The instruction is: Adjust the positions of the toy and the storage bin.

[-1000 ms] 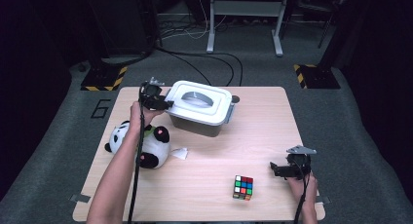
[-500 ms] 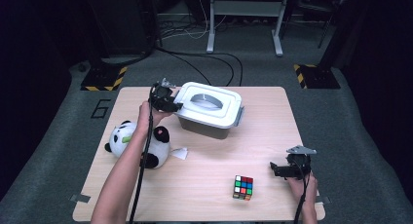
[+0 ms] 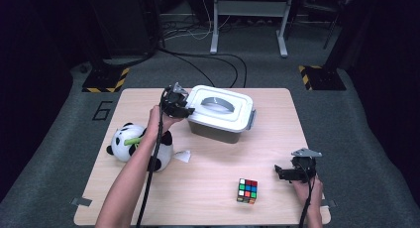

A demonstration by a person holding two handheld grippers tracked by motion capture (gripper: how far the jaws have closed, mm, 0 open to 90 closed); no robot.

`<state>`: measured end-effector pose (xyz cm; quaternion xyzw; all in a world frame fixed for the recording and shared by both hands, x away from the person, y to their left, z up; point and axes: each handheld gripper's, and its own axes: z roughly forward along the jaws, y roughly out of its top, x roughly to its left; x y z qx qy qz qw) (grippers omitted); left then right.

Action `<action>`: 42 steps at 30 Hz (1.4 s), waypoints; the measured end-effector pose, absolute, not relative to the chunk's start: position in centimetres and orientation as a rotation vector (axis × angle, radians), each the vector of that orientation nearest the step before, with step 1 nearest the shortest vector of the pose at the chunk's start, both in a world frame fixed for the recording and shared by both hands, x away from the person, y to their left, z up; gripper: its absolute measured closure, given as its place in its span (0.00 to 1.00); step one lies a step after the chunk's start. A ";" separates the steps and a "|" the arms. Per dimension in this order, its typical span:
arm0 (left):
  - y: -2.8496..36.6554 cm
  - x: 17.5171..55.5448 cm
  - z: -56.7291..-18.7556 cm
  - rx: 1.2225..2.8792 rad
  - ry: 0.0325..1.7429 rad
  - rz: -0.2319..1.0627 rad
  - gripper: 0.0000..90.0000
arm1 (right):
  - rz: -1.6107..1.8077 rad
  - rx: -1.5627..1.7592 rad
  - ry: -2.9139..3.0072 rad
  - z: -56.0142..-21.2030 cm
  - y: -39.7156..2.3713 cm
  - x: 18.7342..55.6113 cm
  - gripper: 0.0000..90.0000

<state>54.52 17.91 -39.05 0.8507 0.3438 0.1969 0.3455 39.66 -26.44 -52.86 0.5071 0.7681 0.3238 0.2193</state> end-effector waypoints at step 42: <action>15.5 53.3 -39.4 2.123 0.910 0.443 0.57 | 0.898 1.408 2.120 -52.9 -26.4 39.6 0.02</action>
